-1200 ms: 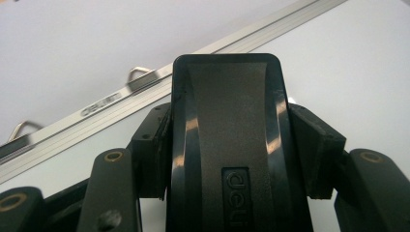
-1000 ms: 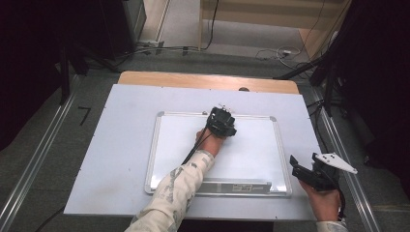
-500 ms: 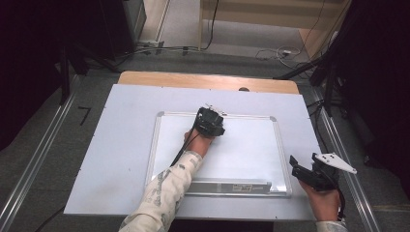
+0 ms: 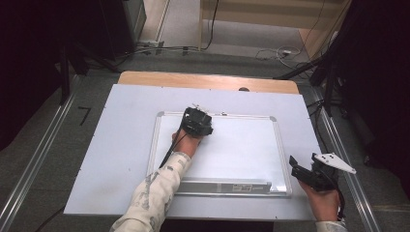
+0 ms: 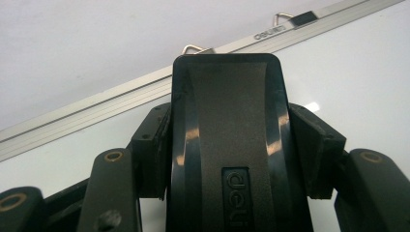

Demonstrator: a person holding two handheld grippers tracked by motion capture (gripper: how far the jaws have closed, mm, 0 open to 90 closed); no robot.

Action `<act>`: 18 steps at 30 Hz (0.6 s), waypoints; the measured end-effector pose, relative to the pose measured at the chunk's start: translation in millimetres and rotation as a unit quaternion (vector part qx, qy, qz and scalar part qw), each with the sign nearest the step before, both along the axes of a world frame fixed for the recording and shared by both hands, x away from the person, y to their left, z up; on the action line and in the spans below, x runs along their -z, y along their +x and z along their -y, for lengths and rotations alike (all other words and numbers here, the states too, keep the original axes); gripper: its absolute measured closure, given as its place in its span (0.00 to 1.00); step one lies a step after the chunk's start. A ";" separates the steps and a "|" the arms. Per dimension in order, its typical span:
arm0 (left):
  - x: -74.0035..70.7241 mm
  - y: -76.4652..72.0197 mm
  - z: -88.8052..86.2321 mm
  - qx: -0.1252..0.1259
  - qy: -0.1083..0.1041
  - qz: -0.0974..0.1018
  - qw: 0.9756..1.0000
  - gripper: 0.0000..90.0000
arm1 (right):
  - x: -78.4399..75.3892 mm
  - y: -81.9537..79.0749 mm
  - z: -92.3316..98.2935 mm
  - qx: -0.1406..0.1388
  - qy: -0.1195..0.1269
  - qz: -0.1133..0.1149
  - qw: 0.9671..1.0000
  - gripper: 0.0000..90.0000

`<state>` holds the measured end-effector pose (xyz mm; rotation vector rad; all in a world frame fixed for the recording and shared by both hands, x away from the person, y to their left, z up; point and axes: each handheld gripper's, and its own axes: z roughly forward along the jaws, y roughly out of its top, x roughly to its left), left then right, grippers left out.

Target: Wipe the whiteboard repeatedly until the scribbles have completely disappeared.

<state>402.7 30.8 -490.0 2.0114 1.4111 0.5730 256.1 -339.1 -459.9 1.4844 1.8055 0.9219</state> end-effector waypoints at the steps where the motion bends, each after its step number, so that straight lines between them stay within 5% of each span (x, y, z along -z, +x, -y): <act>1: 0.0 -0.1 -2.6 0.000 0.001 0.000 1.000 0.45 | 0.0 0.0 0.0 0.000 0.000 0.000 1.000 0.20; 18: 0.3 -2.2 -27.9 -0.022 -0.001 -0.001 1.000 0.45 | 0.3 0.2 0.1 0.001 -0.001 0.000 1.000 0.20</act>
